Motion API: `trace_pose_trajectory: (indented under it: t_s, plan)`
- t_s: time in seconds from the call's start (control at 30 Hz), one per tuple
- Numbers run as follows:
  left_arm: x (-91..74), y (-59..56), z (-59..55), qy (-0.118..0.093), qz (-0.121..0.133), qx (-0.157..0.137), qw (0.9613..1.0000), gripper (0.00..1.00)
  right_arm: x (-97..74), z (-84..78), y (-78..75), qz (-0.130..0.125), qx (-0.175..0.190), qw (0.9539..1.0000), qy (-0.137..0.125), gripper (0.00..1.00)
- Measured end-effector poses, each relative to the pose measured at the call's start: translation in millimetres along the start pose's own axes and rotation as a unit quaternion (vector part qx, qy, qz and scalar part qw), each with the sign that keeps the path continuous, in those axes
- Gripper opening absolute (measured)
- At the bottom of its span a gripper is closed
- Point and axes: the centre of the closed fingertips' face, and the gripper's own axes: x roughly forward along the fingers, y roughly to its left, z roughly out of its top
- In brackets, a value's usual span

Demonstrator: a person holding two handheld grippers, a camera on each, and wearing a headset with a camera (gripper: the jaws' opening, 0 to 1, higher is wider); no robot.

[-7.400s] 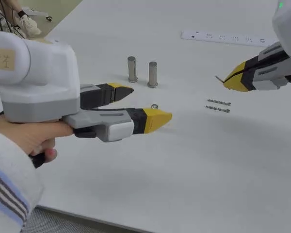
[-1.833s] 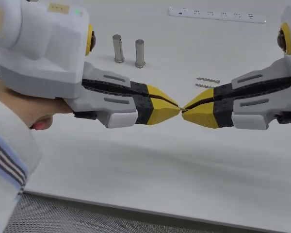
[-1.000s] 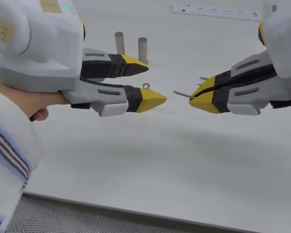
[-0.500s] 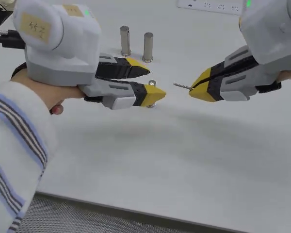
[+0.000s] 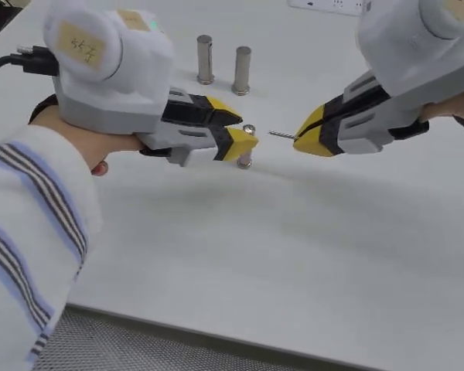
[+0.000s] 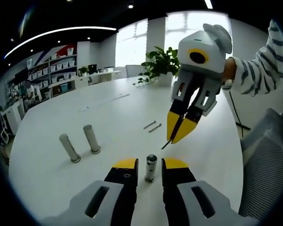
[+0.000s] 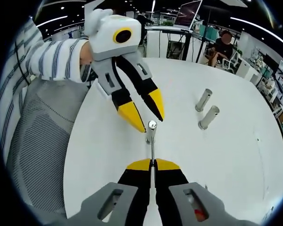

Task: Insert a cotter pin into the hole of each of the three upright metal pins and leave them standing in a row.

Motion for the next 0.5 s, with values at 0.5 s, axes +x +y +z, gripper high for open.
trace_pose_trajectory:
  t_s: [0.5]
  plan:
    - [1.6,-7.7,2.5,-0.005,-0.008,0.001,1.0000,0.06,8.7,7.8,-2.3,0.010,-0.008,0.9999,0.004,0.00]
